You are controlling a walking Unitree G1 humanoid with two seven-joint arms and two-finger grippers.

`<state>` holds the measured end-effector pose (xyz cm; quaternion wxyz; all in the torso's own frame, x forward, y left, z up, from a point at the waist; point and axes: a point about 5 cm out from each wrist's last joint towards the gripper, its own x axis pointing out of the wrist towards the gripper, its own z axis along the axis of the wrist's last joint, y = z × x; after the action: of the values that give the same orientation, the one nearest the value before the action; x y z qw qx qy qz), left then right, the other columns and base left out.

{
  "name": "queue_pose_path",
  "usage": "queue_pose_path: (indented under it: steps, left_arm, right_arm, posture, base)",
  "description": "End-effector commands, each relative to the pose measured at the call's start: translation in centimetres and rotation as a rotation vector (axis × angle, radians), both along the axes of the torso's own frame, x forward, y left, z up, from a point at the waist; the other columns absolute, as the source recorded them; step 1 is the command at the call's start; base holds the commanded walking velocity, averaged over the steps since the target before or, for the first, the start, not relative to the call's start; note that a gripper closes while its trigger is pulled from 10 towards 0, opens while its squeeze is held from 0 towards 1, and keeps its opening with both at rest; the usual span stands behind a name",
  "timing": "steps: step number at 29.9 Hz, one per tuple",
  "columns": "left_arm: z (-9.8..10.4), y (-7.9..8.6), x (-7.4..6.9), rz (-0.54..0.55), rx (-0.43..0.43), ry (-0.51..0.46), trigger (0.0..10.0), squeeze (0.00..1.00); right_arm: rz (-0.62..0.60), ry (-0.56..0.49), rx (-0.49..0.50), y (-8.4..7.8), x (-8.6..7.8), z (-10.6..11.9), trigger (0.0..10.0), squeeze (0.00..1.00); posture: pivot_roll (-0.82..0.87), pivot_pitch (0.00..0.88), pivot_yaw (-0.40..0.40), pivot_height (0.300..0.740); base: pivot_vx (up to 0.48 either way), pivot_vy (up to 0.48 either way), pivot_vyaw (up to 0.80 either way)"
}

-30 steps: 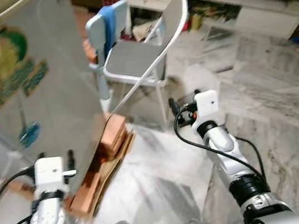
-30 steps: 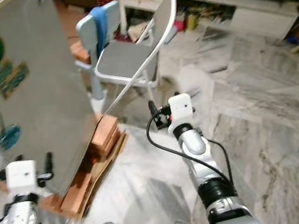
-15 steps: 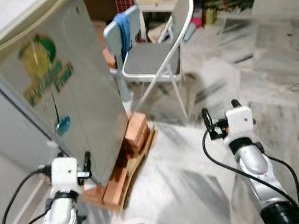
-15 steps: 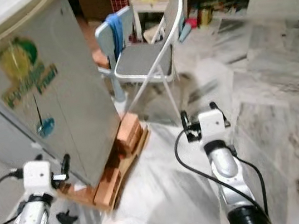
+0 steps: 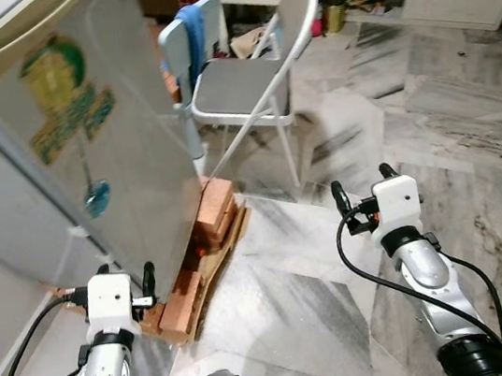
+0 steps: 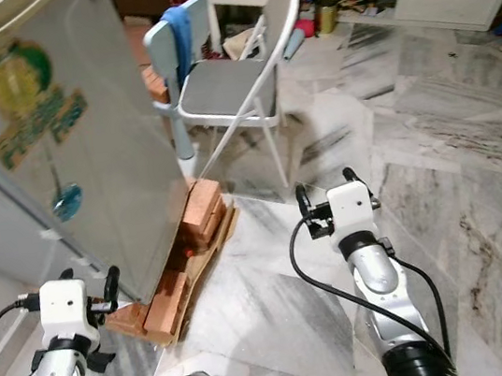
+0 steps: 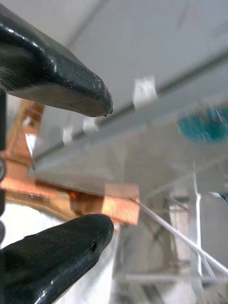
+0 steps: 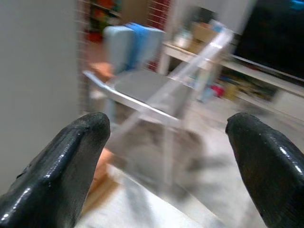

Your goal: Restocking fridge

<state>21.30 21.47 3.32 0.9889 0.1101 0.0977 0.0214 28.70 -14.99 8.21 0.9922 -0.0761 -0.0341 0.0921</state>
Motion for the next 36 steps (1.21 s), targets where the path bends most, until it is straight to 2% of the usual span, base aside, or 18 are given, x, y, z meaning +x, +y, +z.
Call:
queue_pose_path:
  steps: [1,11,16,26,30,36]
  left_arm:
    - [0.3,-0.3,0.2,-0.006,-0.002,-0.011,10.0,0.0]
    - [0.6,0.1,0.4,0.017,-0.003,-0.013,10.0,0.0]
    - [1.1,0.6,0.5,0.016,0.026,-0.042,10.0,0.0]
    - [1.4,1.1,0.9,0.031,0.03,-0.054,10.0,0.0]
    - [1.3,0.6,0.8,0.021,0.024,-0.054,10.0,0.0]
    - [1.1,-0.1,0.8,0.005,-0.003,-0.053,10.0,0.0]
  right_arm:
    - [-0.014,0.016,-0.011,-0.8,-0.2,-0.3,10.0,0.0]
    - [-0.003,0.017,-0.038,-0.9,0.0,-0.2,10.0,0.0]
    - [0.007,0.022,-0.039,-0.8,0.0,-0.3,10.0,0.0]
    - [0.001,0.021,-0.025,-0.9,0.1,-0.2,10.0,0.0]
    - [-0.008,0.044,-0.001,-1.1,0.1,-0.4,10.0,0.0]
    - [-0.008,0.045,-0.004,-1.2,0.2,-0.3,10.0,0.0]
  posture:
    - [0.11,0.064,-0.019,0.74]
    - [0.11,0.071,-0.023,0.74]
    - [0.12,0.083,-0.029,0.74]
    - [0.12,0.095,-0.034,0.74]
    - [0.11,0.102,-0.038,0.74]
    - [0.11,0.111,-0.043,0.74]
  base:
    - [0.0,0.45,0.0]
    - [0.0,0.404,0.09]
    - [0.0,0.0,0.72]
    - [0.0,0.0,0.0]
    - [0.0,0.0,0.0]
    - [0.0,0.0,-0.75]
